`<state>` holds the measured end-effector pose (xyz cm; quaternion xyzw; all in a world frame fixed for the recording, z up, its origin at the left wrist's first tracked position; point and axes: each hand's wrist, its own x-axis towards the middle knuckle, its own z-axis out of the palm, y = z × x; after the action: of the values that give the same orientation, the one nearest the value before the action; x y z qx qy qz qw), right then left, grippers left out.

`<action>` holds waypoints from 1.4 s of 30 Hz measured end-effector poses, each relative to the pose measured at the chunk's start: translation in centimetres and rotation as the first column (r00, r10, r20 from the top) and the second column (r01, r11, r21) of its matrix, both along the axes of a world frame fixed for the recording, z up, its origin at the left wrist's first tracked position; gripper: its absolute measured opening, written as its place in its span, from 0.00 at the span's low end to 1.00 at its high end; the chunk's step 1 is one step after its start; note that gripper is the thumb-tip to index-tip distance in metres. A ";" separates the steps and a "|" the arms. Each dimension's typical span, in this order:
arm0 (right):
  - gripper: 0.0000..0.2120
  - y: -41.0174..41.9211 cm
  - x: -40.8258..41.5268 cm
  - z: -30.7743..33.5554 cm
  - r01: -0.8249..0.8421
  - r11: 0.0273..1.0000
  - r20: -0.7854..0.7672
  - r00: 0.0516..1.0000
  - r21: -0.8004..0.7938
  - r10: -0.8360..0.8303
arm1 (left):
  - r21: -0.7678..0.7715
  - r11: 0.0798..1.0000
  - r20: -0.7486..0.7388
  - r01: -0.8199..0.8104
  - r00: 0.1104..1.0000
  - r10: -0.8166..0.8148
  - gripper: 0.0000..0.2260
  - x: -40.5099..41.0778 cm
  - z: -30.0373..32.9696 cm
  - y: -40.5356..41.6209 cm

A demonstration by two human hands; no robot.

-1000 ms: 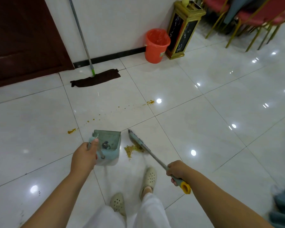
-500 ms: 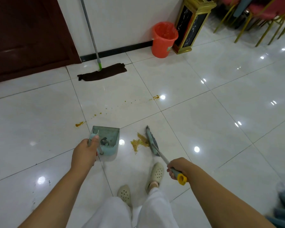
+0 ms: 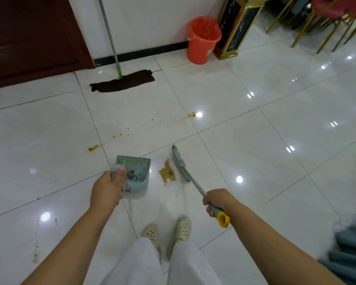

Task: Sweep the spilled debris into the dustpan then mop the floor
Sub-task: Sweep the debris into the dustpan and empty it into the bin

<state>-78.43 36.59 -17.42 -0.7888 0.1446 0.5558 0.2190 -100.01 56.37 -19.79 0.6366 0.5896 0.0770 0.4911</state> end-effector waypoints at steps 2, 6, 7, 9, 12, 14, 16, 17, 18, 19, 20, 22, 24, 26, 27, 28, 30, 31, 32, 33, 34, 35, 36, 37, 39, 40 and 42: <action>0.06 1.1 1.1 -0.5 -0.073 0.997 0.045 0.996 0.005 0.073 | -0.010 1.000 -0.011 -0.002 1.000 0.002 0.22 0.0 -0.1 -0.3; 0.06 2.7 3.1 -2.4 -0.093 0.995 0.072 0.993 0.029 0.090 | -0.023 1.000 -0.011 -0.018 1.000 0.017 0.22 0.1 -0.3 -1.1; 0.06 2.8 3.2 -2.8 -0.118 0.993 0.063 0.991 0.026 0.116 | -0.021 1.000 -0.013 -0.020 1.000 0.020 0.22 0.1 -0.3 -1.3; 0.04 2.6 3.0 -3.6 -0.219 0.976 0.049 0.975 0.005 0.219 | -0.022 0.999 -0.024 -0.027 0.999 0.026 0.23 0.1 -0.4 -2.0; 0.07 1.1 2.2 -4.3 -0.342 0.939 0.014 0.939 -0.024 0.343 | -0.033 0.999 -0.032 -0.038 0.999 0.037 0.23 0.6 -0.4 -3.2; 0.11 -0.5 2.0 -4.2 -0.428 0.903 0.002 0.903 -0.040 0.429 | -0.030 0.999 -0.032 -0.033 0.999 0.033 0.23 1.1 -0.2 -4.3; 0.12 -2.3 2.3 -3.7 -0.488 0.872 0.007 0.872 -0.041 0.489 | -0.015 1.000 -0.043 -0.014 0.999 0.013 0.23 1.5 0.0 -5.4; 0.12 -3.2 2.6 -3.4 -0.500 0.866 0.013 0.866 -0.035 0.500 | -0.007 1.000 -0.052 -0.005 0.999 0.005 0.23 1.8 0.1 -5.9; 0.12 -4.2 2.9 -3.0 -0.499 0.866 0.021 0.866 -0.025 0.499 | 0.000 1.000 -0.057 -0.002 0.998 0.002 0.23 2.0 0.2 -6.4; 0.12 -5.1 3.3 -2.7 -0.487 0.873 0.035 0.873 -0.014 0.487 | 0.004 1.000 -0.055 -0.001 0.999 0.001 0.23 2.2 0.3 -6.9; 0.11 -6.1 3.6 -2.4 -0.466 0.885 0.042 0.884 -0.001 0.465 | 0.007 1.000 -0.051 0.000 0.999 0.000 0.23 2.3 0.4 -7.4; 0.10 -7.8 4.1 -1.8 -0.414 0.910 0.058 0.909 0.017 0.413 | 0.017 1.000 -0.057 0.004 0.998 -0.003 0.22 2.8 0.6 -8.3; 0.11 -9.4 4.8 -1.5 -0.355 0.934 0.081 0.933 0.042 0.351 | 0.033 0.999 -0.069 0.006 0.998 -0.004 0.22 3.4 0.7 -9.2; 0.09 -10.7 5.8 -1.3 -0.308 0.950 0.099 0.948 0.050 0.302 | 0.045 0.999 -0.078 0.010 0.997 -0.007 0.22 4.1 0.9 -10.0; 0.07 -11.2 6.5 -1.3 -0.292 0.956 0.109 0.952 0.041 0.286 | 0.049 0.999 -0.077 0.008 0.997 -0.004 0.22 4.4 1.0 -10.3; 0.06 -11.7 7.2 -1.3 -0.273 0.962 0.118 0.956 0.023 0.269 | 0.055 0.998 -0.078 0.006 0.997 -0.002 0.22 4.8 1.1 -10.5; 0.03 -12.6 8.6 -1.5 -0.246 0.969 0.139 0.960 -0.008 0.245 | 0.073 0.997 -0.087 0.010 0.996 -0.004 0.23 5.2 1.3 -11.0; 0.02 -13.1 9.3 -1.8 -0.245 0.969 0.148 0.958 -0.021 0.246 | 0.081 0.997 -0.085 0.010 0.996 -0.003 0.24 5.4 1.3 -11.1; 0.02 -13.5 9.9 -2.0 -0.233 0.972 0.149 0.960 -0.037 0.236 | 0.084 0.996 -0.077 0.008 0.997 -0.001 0.24 5.4 1.3 -11.3; 0.03 -13.9 10.4 -2.1 -0.227 0.972 0.138 0.963 -0.061 0.234 | 0.084 0.996 -0.069 0.007 0.998 -0.001 0.24 5.5 1.3 -11.4; 0.05 -14.4 10.8 -2.2 -0.201 0.977 0.120 0.970 -0.076 0.209 | 0.079 0.997 -0.062 0.008 0.998 -0.004 0.24 5.5 1.3 -11.6; 0.06 -15.0 11.2 -2.4 -0.140 0.987 0.101 0.984 -0.080 0.148 | 0.067 0.998 -0.050 0.005 0.999 -0.001 0.24 5.4 1.3 -11.7; 0.07 -15.5 11.3 -2.4 -0.076 0.994 0.092 0.992 -0.079 0.083 | 0.053 0.999 -0.035 -0.004 0.999 0.006 0.24 5.3 1.3 -11.8; 0.08 -15.8 11.2 -2.3 -0.022 0.997 0.093 0.995 -0.070 0.028 | 0.040 0.999 -0.022 -0.012 1.000 0.013 0.24 5.3 1.2 -11.8; 0.08 -16.1 10.7 -2.2 0.047 0.998 0.086 0.995 -0.046 -0.043 | 0.032 0.999 -0.011 -0.015 1.000 0.016 0.24 5.0 1.3 -11.7; 0.08 -16.1 10.3 -2.3 0.070 0.997 0.070 0.995 -0.034 -0.067 | 0.031 0.999 -0.009 -0.012 1.000 0.012 0.24 4.8 1.4 -11.6; 0.06 -15.5 9.0 -2.4 0.096 0.995 0.034 0.995 -0.031 -0.094 | 0.026 1.000 -0.005 -0.008 1.000 0.008 0.24 4.4 1.4 -11.3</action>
<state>-69.45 21.12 -19.79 -0.7933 0.1875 0.5296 0.2345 -95.65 45.02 -18.41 0.6406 0.5925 0.0850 0.4810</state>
